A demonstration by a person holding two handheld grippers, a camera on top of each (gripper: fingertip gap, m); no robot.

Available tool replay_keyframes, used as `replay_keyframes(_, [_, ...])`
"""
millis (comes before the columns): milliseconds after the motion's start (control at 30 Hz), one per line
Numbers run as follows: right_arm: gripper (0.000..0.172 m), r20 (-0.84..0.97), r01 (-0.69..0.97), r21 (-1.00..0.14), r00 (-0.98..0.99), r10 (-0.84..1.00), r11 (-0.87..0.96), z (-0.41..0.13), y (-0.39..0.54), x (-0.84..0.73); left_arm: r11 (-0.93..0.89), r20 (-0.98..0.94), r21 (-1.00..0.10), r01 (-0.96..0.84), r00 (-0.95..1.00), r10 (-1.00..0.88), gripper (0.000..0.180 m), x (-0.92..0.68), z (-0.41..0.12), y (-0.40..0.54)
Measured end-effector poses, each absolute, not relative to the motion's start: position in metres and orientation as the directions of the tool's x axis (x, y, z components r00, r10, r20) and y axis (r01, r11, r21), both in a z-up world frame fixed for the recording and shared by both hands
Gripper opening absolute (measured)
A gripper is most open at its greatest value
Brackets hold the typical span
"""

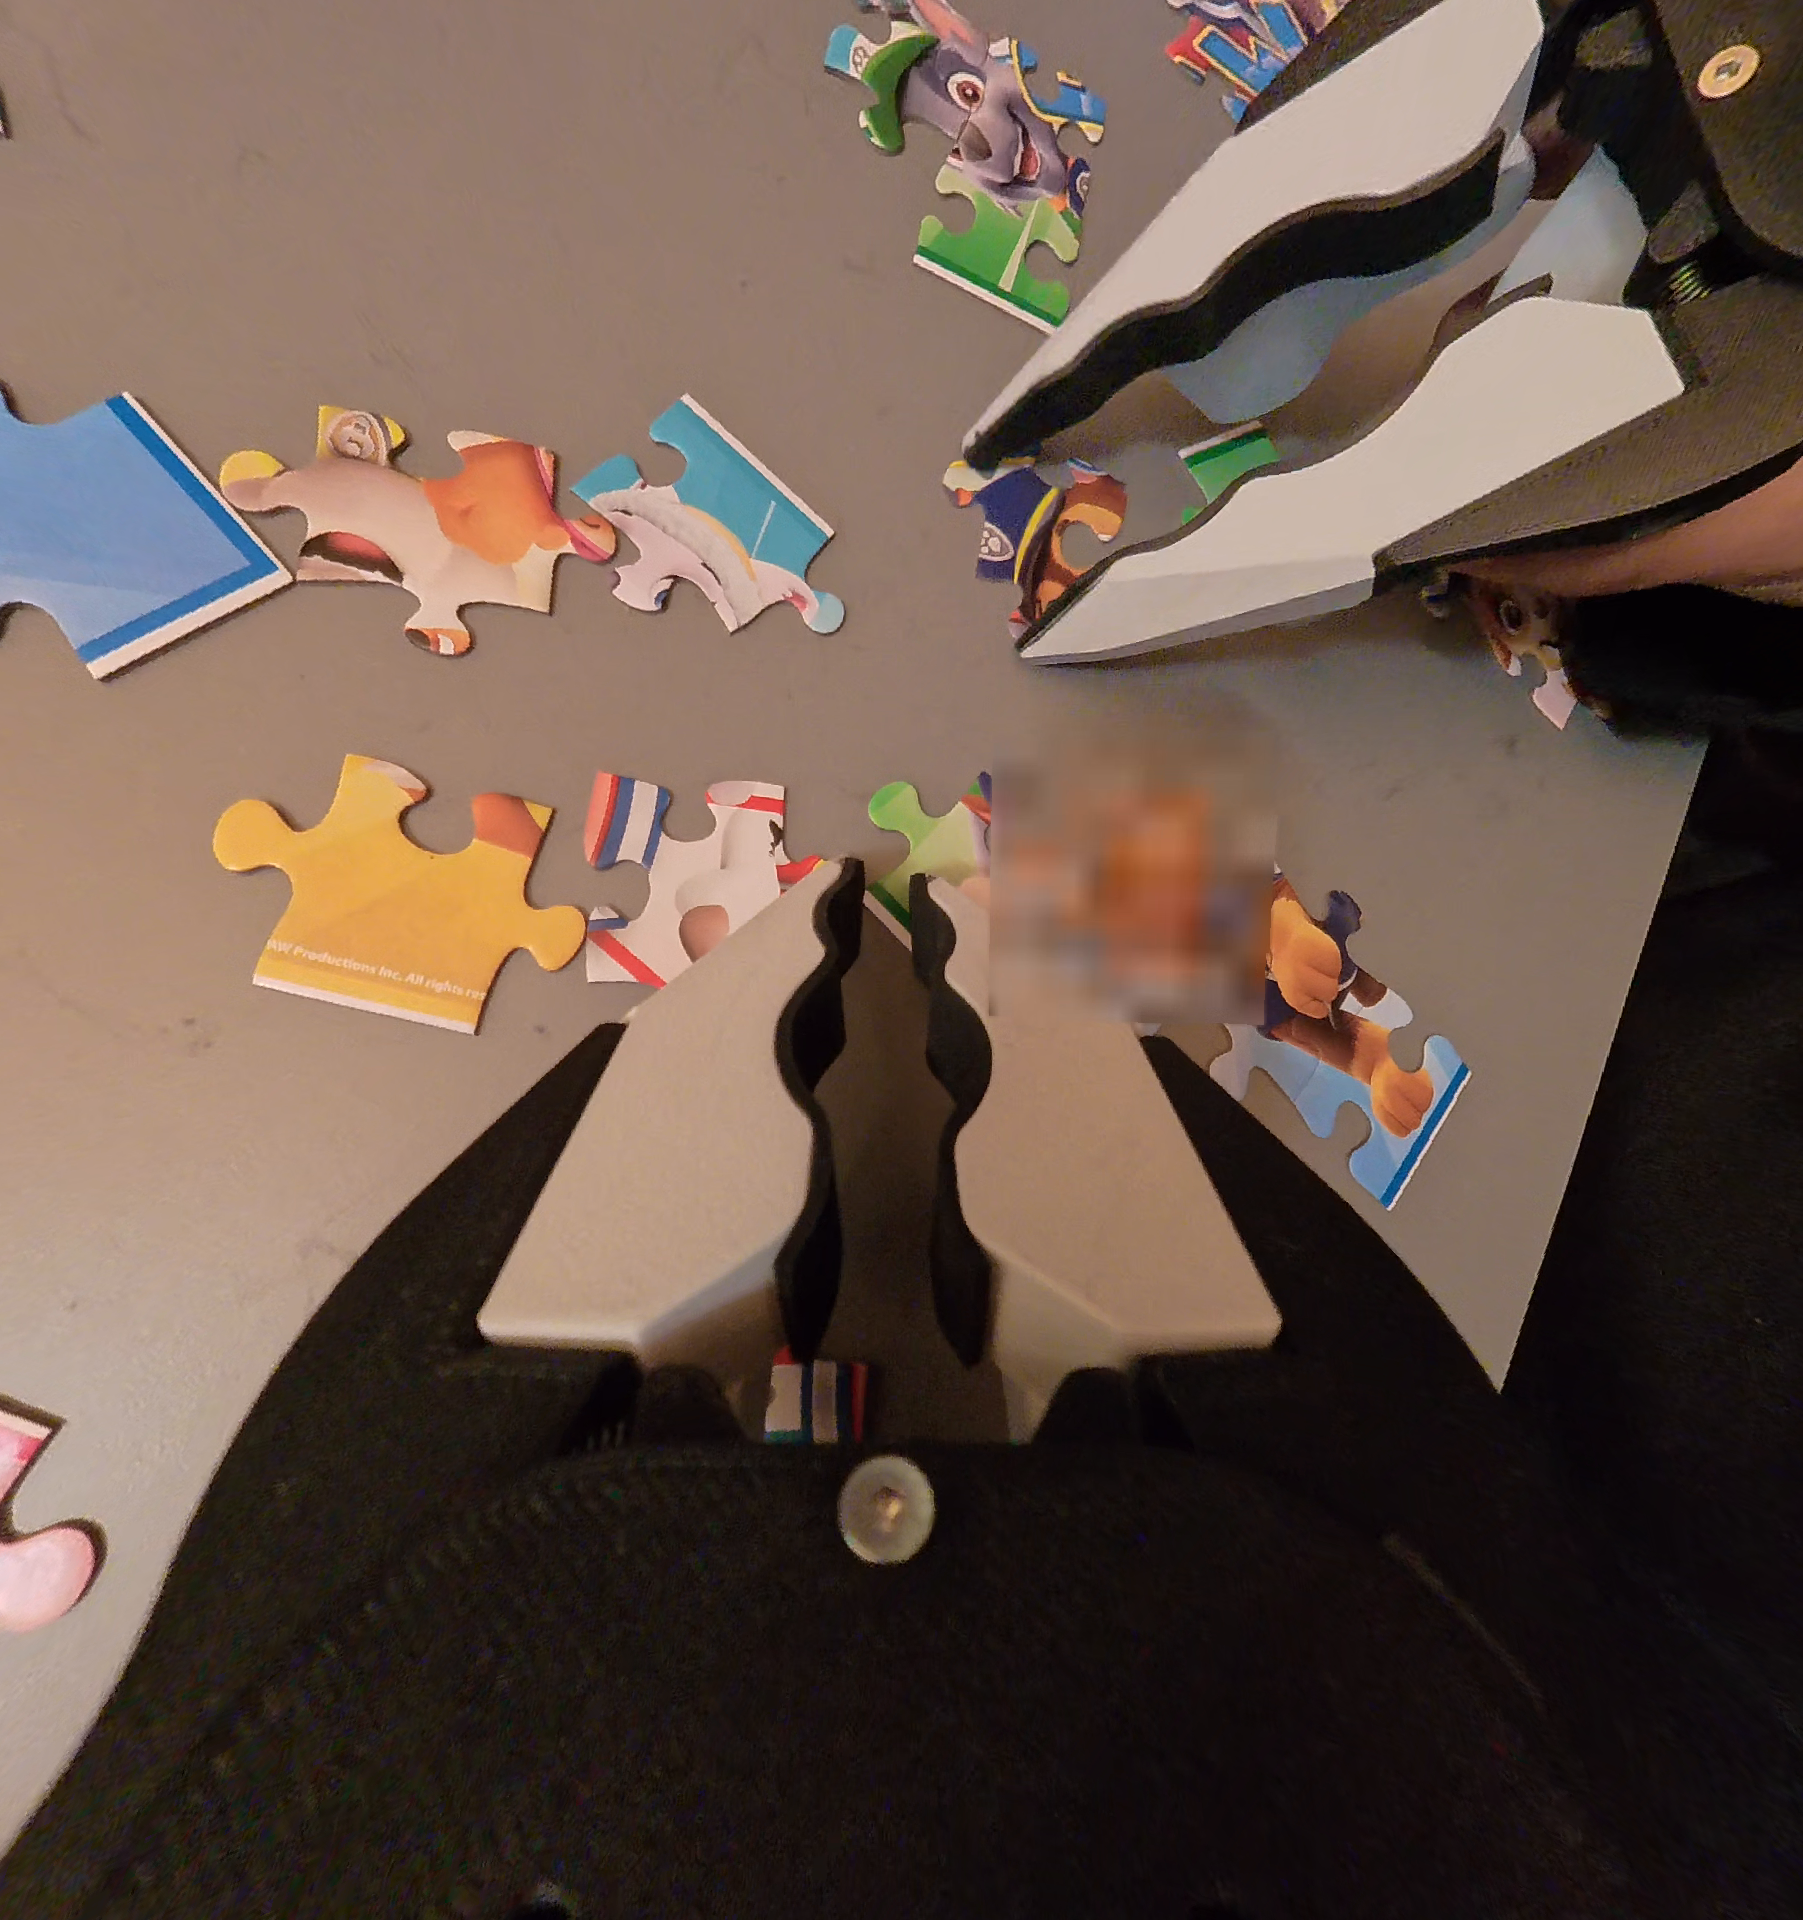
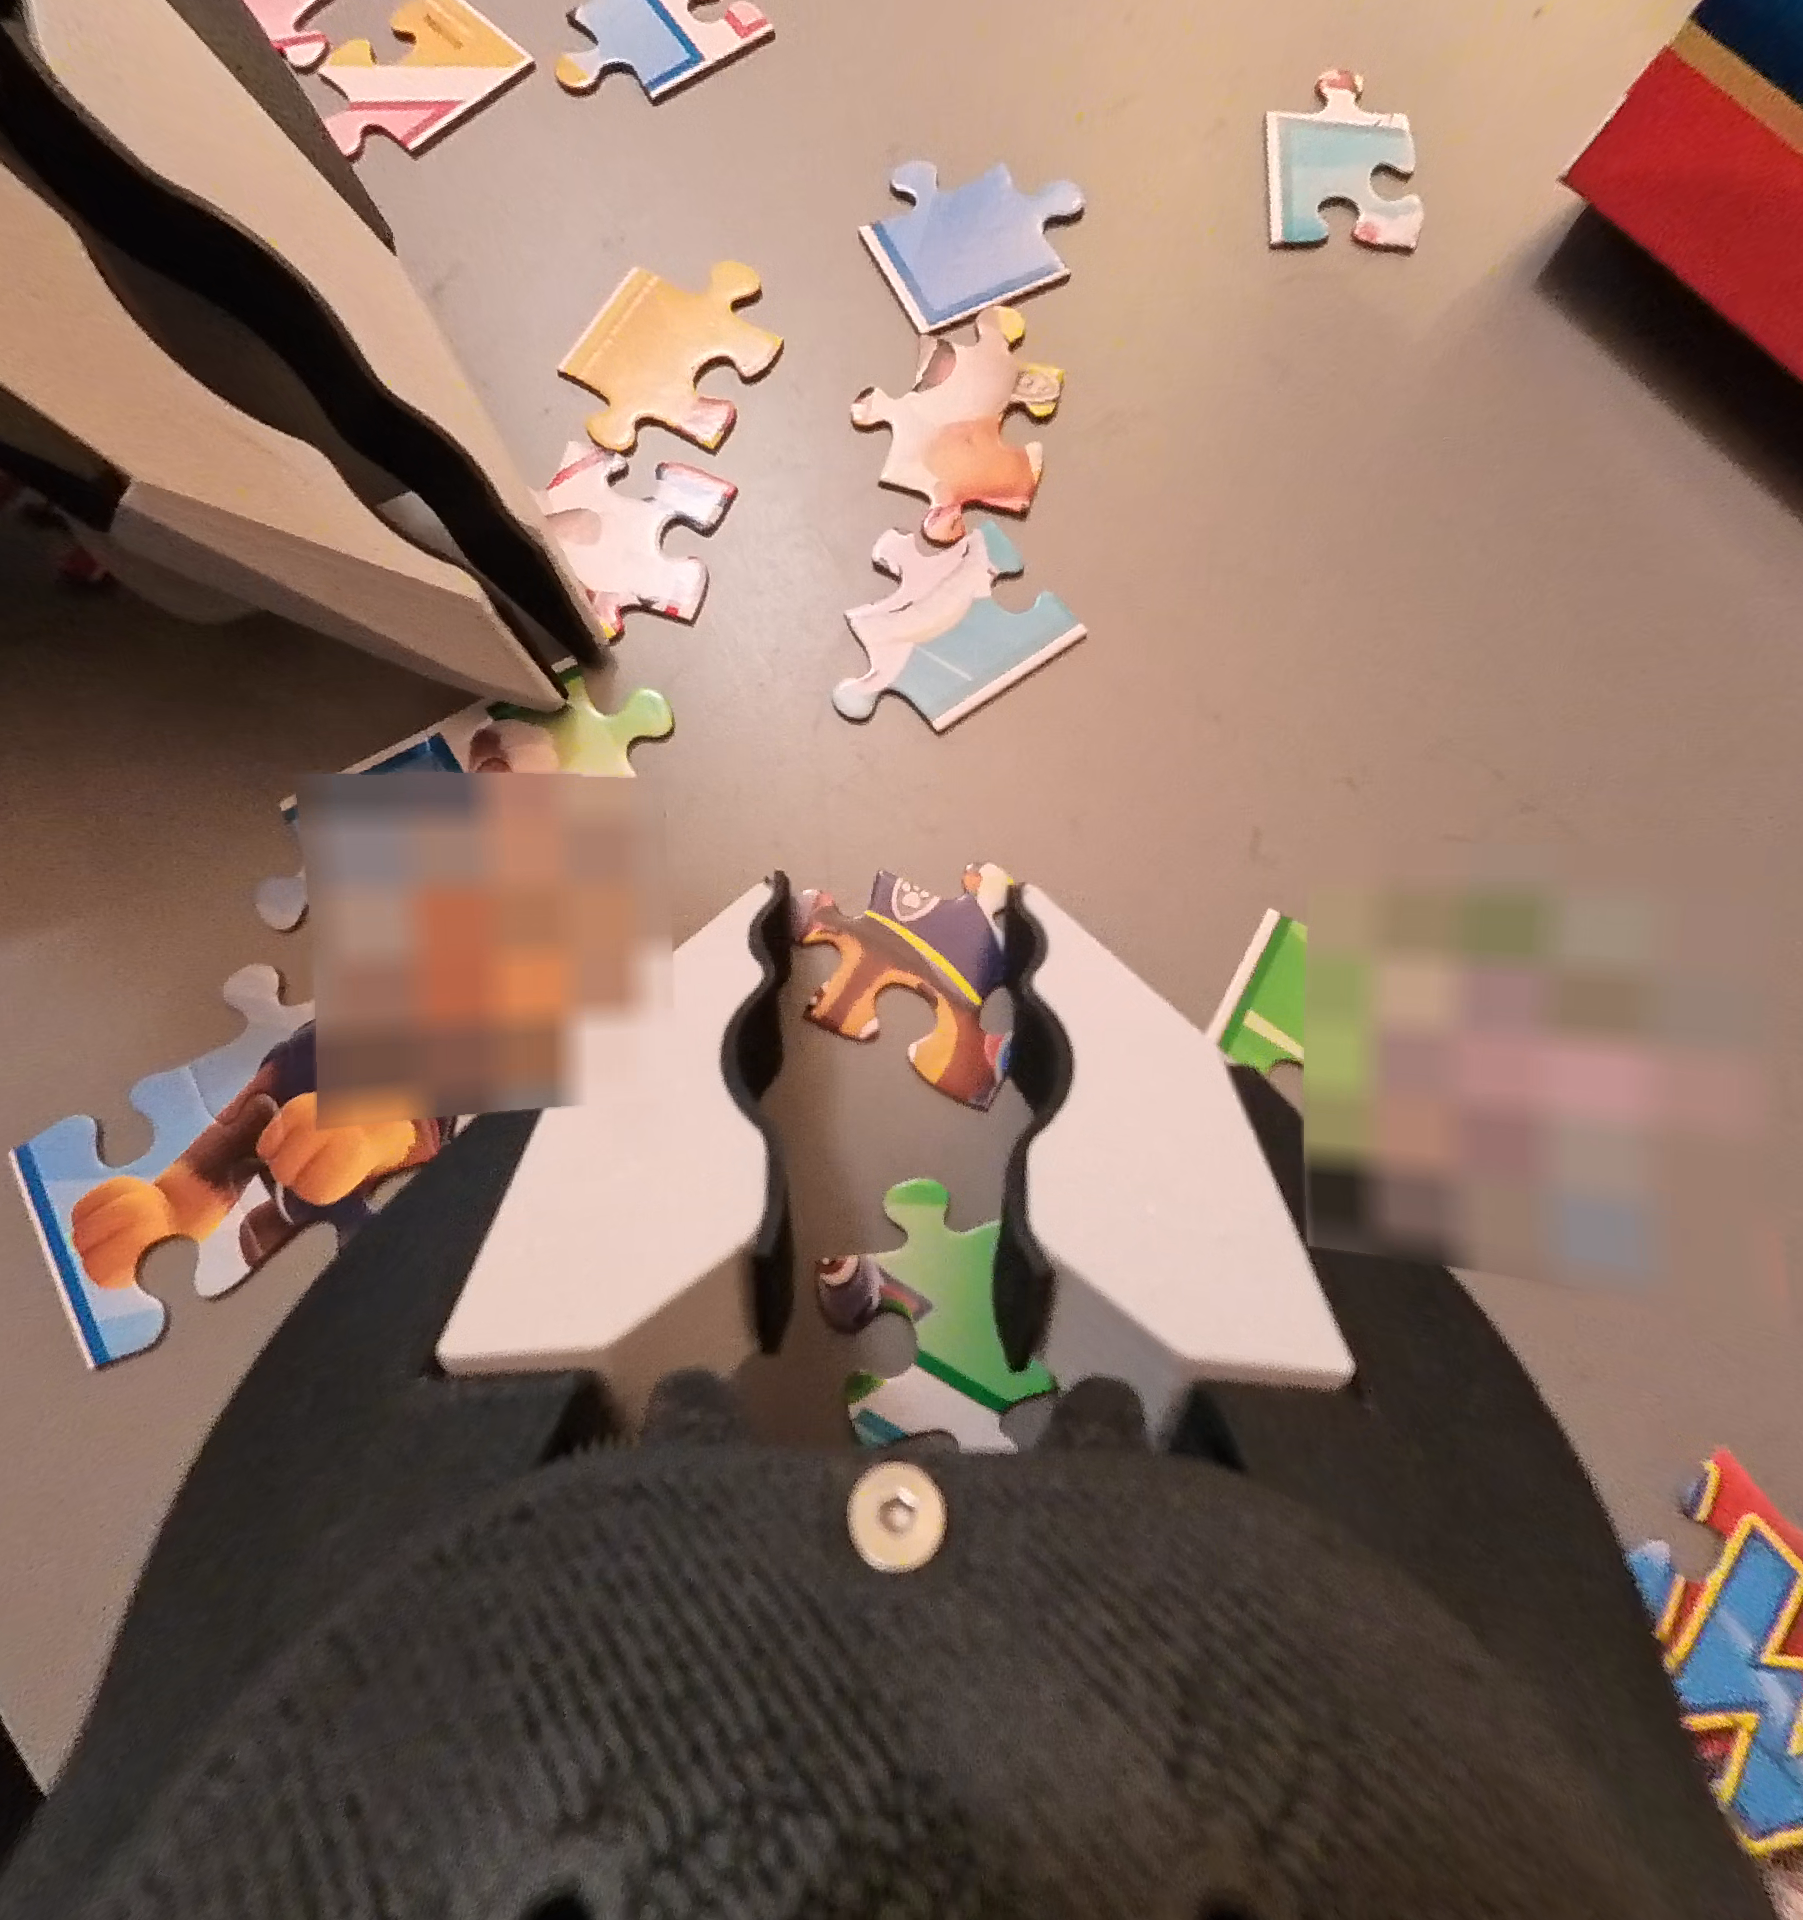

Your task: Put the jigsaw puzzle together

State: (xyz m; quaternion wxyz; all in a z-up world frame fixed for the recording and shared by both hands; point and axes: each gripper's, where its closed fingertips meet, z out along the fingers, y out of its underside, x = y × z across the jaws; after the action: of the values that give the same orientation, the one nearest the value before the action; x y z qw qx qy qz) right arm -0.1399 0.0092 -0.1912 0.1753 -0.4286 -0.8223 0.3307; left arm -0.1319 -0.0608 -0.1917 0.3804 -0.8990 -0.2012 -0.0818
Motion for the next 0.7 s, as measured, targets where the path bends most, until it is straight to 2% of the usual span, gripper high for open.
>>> replay_keyframes(267, [0.035,0.027,0.576,-0.69,-0.585,0.81,0.438,-0.19,0.007,-0.138,-0.627,0.304,-0.652,0.426,0.905,0.298,0.006,-0.132,-0.192,-0.061])
replay_keyframes(333, [0.019,0.026,0.569,-0.692,-0.595,0.803,0.444,-0.189,0.006,-0.136,-0.626,0.306,-0.653,0.427,0.904,0.298,0.006,-0.132,-0.192,-0.061])
replay_keyframes(367, [0.018,0.029,0.568,-0.691,-0.595,0.803,0.446,-0.189,0.006,-0.136,-0.625,0.307,-0.653,0.428,0.904,0.298,0.006,-0.132,-0.192,-0.061])
replay_keyframes(500, [0.027,0.035,0.566,-0.694,-0.59,0.806,0.445,-0.187,0.008,-0.137,-0.624,0.31,-0.654,0.429,0.903,0.297,0.005,-0.132,-0.192,-0.061])
replay_keyframes(600, [0.043,0.044,0.569,-0.705,-0.562,0.826,0.424,-0.182,0.017,-0.141,-0.623,0.311,-0.654,0.429,0.903,0.297,0.006,-0.132,-0.192,-0.061])
replay_keyframes(700, [0.06,0.02,0.622,-0.665,-0.538,0.843,0.413,-0.191,0.024,-0.139,-0.622,0.313,-0.654,0.431,0.902,0.296,0.006,-0.132,-0.192,-0.061])
